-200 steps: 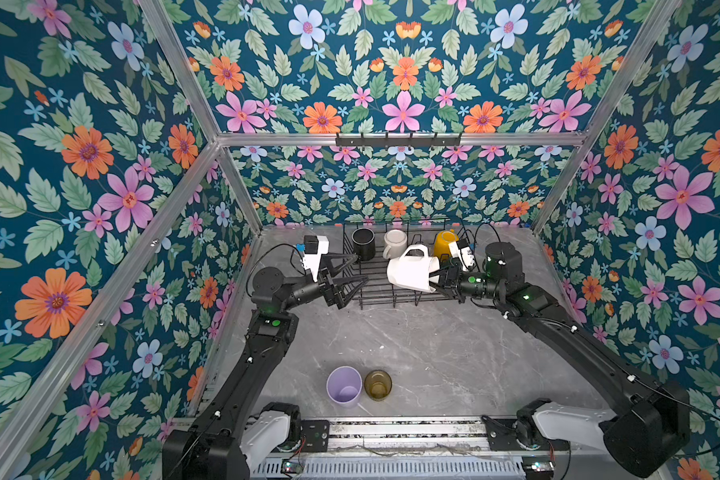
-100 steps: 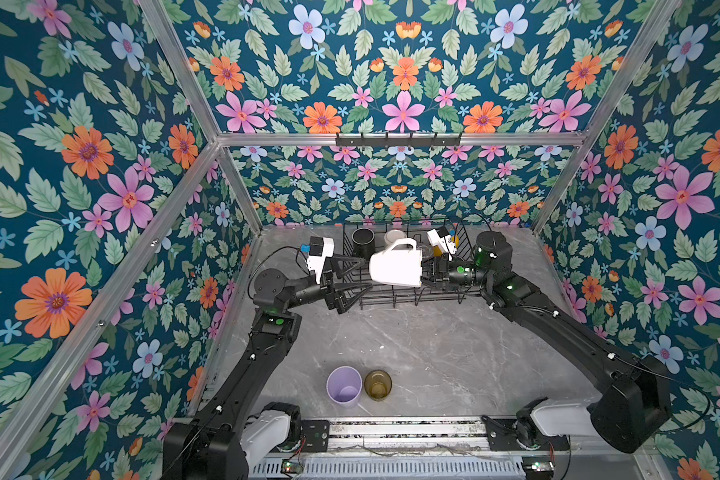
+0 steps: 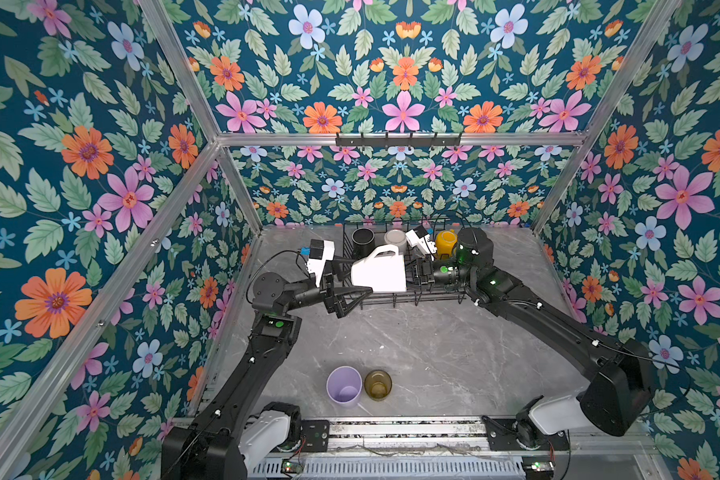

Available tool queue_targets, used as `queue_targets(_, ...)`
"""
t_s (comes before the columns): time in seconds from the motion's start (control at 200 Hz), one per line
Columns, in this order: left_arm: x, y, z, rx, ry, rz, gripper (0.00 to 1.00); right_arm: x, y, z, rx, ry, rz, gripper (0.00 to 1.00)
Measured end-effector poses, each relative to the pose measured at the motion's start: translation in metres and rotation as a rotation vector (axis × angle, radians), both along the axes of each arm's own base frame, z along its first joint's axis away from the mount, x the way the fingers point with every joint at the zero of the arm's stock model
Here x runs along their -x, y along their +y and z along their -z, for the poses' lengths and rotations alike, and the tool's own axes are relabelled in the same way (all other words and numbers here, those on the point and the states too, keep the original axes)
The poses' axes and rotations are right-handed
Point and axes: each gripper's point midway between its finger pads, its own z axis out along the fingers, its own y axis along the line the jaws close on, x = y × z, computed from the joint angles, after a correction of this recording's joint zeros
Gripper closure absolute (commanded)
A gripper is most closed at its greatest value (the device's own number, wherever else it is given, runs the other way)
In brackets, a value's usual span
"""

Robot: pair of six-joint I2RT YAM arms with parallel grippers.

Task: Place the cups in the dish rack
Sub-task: 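Close the left gripper on the white mug held by the right gripper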

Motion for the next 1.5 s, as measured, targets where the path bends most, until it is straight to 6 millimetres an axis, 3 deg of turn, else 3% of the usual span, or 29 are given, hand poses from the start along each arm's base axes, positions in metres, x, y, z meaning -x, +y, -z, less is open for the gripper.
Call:
queue_targets(0.45,0.005,-0.001,-0.001,0.007,-0.006,0.020,0.00,0.003,0.025,0.005,-0.009,0.002,-0.068,1.00)
queue_targets(1.17,0.012,-0.006,0.000,0.001,-0.005,0.056,0.11,0.005,0.036,0.006,-0.020,0.011,-0.116,1.00)
queue_targets(1.5,0.015,-0.005,-0.002,0.002,-0.012,0.059,0.01,0.006,0.037,0.007,-0.019,0.019,-0.119,1.00)
